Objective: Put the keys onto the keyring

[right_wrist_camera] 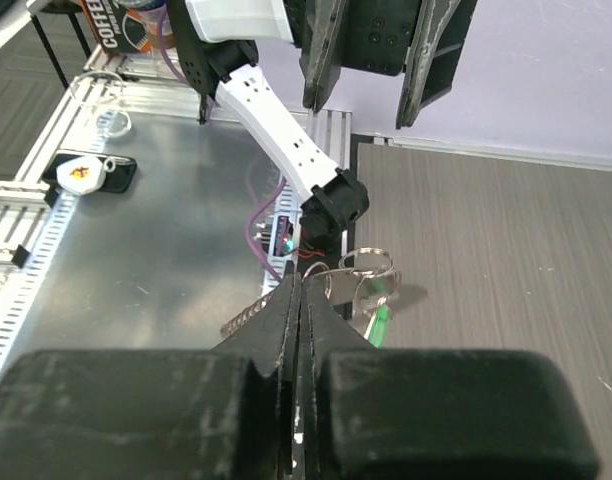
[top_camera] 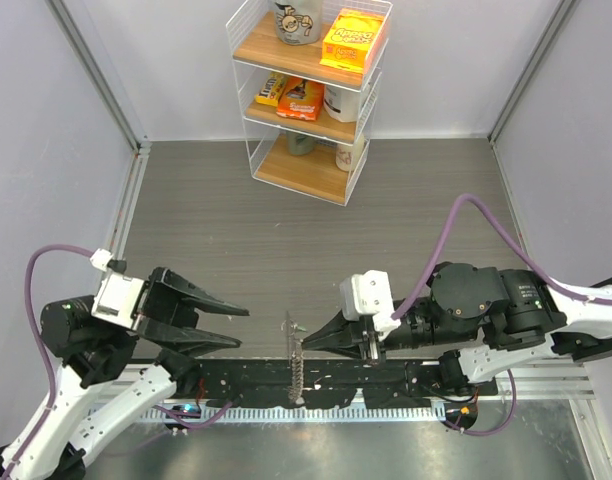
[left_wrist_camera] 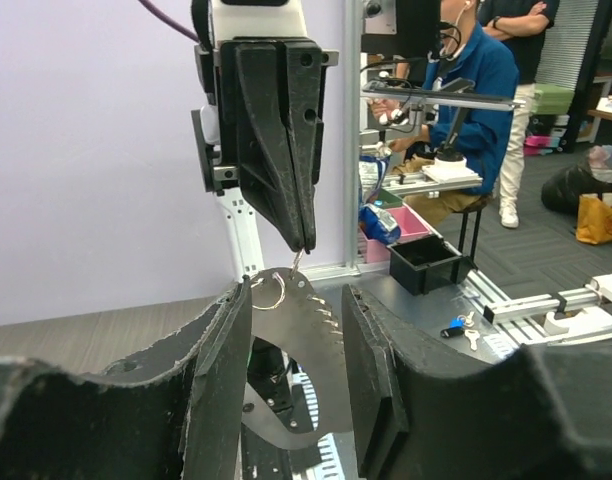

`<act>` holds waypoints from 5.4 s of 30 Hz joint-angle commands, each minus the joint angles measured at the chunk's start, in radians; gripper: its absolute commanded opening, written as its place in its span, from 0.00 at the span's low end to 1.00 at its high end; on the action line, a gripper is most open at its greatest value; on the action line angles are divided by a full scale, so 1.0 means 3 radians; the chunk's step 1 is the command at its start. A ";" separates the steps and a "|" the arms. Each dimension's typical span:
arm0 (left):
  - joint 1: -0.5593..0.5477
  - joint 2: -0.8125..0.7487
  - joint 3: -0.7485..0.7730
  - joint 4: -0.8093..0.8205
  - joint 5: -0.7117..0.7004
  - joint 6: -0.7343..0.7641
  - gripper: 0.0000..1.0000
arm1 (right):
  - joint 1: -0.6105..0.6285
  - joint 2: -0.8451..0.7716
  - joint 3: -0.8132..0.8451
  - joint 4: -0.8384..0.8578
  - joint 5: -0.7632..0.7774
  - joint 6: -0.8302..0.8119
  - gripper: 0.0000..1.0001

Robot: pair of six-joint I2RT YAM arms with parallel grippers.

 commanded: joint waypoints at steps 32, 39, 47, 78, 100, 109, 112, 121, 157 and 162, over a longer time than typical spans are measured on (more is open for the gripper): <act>-0.0368 0.0533 -0.0217 0.1076 0.0221 -0.0619 0.43 | -0.0532 0.0471 0.0687 0.0023 -0.0661 0.0984 0.05; -0.0470 0.0595 -0.0252 0.1081 0.0190 -0.0547 0.41 | -0.0614 0.0517 0.0728 0.0053 -0.0656 0.1087 0.05; -0.0486 0.0585 -0.0278 0.0985 0.0160 -0.0445 0.36 | -0.0634 0.0537 0.0733 0.0094 -0.0713 0.1107 0.05; -0.0501 0.0636 -0.0186 0.0381 -0.0193 0.0061 0.00 | -0.0660 0.0267 0.0334 0.0350 -0.0738 0.0990 0.23; -0.0501 0.0646 -0.0196 0.0310 -0.0372 0.0342 0.00 | -0.0889 -0.0449 -0.0259 0.0084 0.0416 0.0770 0.50; -0.0501 0.0559 -0.0247 0.0100 -0.0377 0.0583 0.00 | -0.1671 -0.0664 -0.1316 -0.0136 0.0842 0.1214 0.56; -0.0501 0.0518 -0.0252 0.0049 -0.0362 0.0649 0.00 | -0.1957 -0.0634 -0.1725 -0.0126 0.0867 0.1352 0.58; -0.0501 0.0360 -0.0268 -0.0105 -0.0372 0.0772 0.00 | -0.2704 -0.0338 -0.2667 0.0293 0.0653 0.1695 0.61; -0.0501 0.0303 -0.0426 0.0023 -0.0398 0.0660 0.00 | -0.3912 0.0548 -0.3388 0.1332 -0.0206 0.1716 0.64; -0.0501 0.0309 -0.0426 0.0028 -0.0403 0.0654 0.00 | -0.3917 0.0461 -0.3470 0.1332 -0.0206 0.1772 0.61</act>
